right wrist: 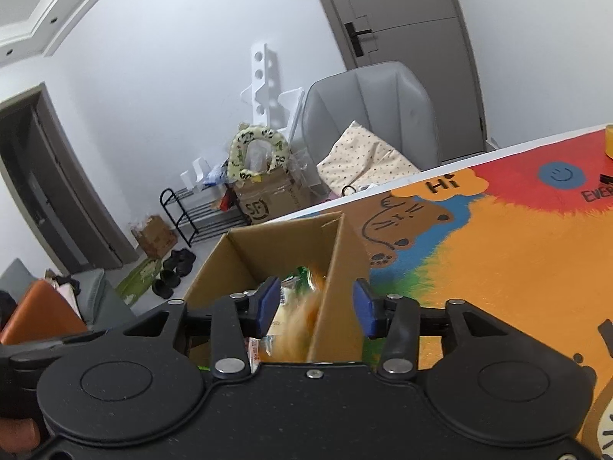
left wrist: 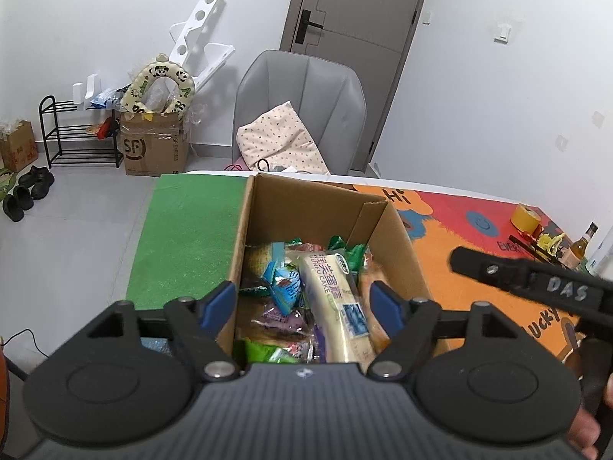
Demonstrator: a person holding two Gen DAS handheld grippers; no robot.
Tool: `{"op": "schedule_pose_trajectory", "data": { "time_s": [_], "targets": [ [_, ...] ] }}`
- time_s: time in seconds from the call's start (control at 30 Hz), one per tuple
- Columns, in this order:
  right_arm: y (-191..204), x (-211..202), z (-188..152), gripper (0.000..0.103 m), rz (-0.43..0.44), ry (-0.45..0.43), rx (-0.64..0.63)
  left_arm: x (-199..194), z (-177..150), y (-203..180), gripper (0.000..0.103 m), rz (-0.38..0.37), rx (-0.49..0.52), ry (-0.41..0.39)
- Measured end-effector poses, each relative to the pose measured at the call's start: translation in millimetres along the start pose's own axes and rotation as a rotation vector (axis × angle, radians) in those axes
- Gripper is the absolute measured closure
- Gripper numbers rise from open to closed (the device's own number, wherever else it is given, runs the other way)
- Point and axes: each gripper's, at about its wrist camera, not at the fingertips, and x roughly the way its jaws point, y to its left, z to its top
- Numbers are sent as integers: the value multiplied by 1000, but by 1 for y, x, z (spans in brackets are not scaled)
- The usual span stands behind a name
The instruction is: Organize snacks
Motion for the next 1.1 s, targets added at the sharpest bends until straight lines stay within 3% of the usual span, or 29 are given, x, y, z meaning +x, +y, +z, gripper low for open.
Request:
{"op": "schedule_pose_trajectory", "data": {
  "time_s": [0.2,0.5,1.1],
  "targets": [
    [-18,-17,0,56,-34,-20,25,-5,0,-2,16,26,-12,-16],
    [-33,-37,-11,45,-74,-25,38,-12,-4,-10,9,33,0,-5],
    [-56,-103,-26,8,-107,-69,44,-45,-21,-55,4,8,79,22]
  ]
}}
